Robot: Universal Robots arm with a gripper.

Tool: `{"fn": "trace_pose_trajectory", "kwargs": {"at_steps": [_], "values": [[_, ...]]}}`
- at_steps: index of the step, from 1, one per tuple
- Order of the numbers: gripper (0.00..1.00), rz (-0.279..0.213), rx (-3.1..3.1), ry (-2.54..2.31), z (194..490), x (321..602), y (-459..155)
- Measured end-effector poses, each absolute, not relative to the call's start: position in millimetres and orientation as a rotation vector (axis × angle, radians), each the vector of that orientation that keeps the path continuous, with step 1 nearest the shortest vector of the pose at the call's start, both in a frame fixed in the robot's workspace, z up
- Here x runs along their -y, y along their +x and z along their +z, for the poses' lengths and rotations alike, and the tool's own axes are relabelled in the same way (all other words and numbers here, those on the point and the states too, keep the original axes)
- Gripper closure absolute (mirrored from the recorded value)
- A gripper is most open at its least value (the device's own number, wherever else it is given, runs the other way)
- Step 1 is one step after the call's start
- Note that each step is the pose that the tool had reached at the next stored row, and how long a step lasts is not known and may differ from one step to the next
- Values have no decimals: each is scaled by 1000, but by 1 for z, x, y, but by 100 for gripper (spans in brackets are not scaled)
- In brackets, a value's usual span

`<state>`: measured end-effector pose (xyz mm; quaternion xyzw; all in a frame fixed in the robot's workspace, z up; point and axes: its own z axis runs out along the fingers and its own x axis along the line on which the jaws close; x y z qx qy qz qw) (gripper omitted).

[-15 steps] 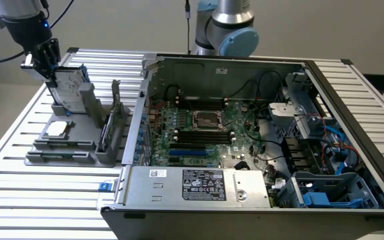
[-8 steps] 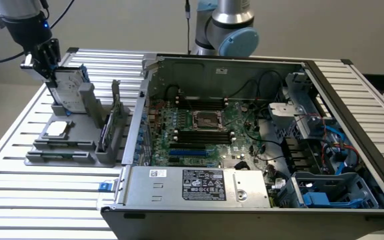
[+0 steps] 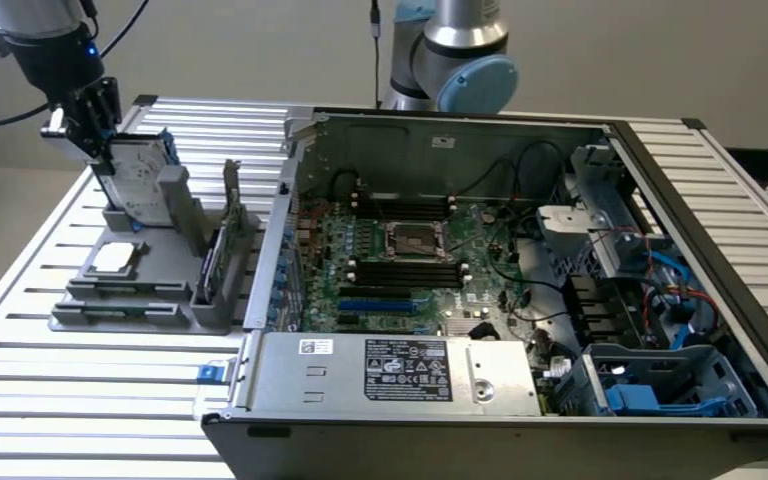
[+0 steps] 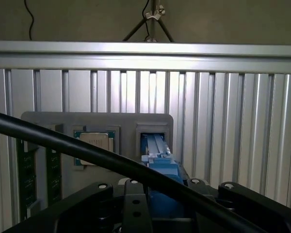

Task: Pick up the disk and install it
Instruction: 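Pick up the disk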

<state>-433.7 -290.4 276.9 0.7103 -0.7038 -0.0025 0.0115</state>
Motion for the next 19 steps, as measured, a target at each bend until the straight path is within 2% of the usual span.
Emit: {"fn": "trace_pose_trajectory", "kwargs": {"at_steps": [6,13,19], "values": [[67,-8,2195,2215,278,290,-434],[67,-8,2195,2215,301,290,-434],[67,-8,2195,2215,303,290,-434]]}}
